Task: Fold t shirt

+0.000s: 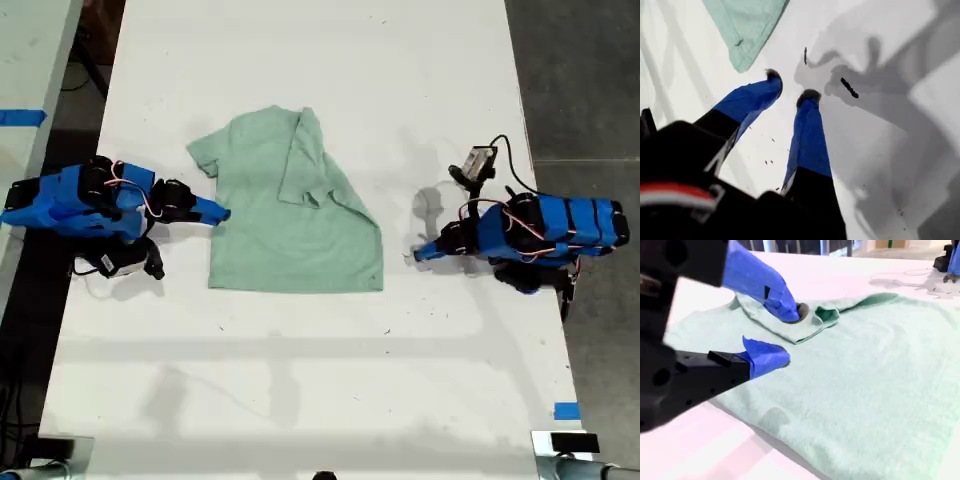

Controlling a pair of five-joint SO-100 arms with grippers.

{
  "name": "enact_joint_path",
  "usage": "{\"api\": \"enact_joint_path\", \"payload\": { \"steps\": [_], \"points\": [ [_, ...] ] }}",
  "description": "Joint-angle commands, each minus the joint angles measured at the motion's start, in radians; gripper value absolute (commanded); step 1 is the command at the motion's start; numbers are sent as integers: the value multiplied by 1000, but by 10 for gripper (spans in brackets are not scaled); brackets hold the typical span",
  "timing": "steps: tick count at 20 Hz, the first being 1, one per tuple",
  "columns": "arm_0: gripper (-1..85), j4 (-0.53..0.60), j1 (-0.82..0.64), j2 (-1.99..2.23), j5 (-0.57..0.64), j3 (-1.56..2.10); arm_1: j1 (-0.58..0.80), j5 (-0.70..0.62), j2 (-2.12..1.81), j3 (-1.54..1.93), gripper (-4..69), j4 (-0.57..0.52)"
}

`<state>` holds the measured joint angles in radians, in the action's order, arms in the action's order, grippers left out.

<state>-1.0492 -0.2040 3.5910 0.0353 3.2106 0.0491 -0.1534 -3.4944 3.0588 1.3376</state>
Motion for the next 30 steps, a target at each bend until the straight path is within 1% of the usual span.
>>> {"api": "enact_joint_path", "payload": {
  "steps": [1,2,3,4,5,6,7,8,9,10,11,12,13,14,15,16,17,18,19,20,25,30],
  "points": [
    [108,18,-32,12,192,12,41,74,-14,41,102,8],
    [114,23,-11,12,308,5,31,98,-14,41,103,8],
    [113,18,17,12,264,-6,29,104,-14,41,103,8],
    [113,17,32,12,210,-6,37,135,-14,41,103,5],
    [115,9,78,12,100,-14,58,164,-14,38,103,3],
    [116,-25,161,12,81,-52,106,184,-14,38,103,2],
    [119,-69,238,14,-86,-77,158,238,-14,40,79,11],
    [196,-46,272,14,-169,-80,192,262,-14,38,86,11],
    [186,-8,242,14,-169,-80,196,354,-14,37,103,17],
    [147,0,189,14,-184,-84,196,414,-14,31,108,18],
    [77,40,147,14,-143,-83,207,460,-14,26,38,17],
    [-1,49,92,14,-127,-83,218,518,-14,28,10,12],
    [-1,46,55,14,-115,-94,229,561,-14,28,10,6],
    [-1,51,40,14,-114,-92,256,535,-14,28,10,3],
    [-1,51,29,14,-81,-72,284,494,-14,34,10,11],
    [-1,57,-14,14,-58,-11,301,477,-14,38,10,15],
    [-1,46,-52,14,-71,17,304,448,-14,38,10,15],
    [-1,20,-49,14,-61,-12,291,399,-14,38,10,14],
    [-1,21,-21,14,-69,-11,273,351,-14,43,10,-3],
    [-1,35,-12,14,-72,2,265,336,-14,48,10,-20],
    [-1,35,-14,14,-72,2,273,339,-14,49,10,-12],
    [-1,35,-8,14,-72,3,259,373,-14,51,10,-11]
  ]
}}
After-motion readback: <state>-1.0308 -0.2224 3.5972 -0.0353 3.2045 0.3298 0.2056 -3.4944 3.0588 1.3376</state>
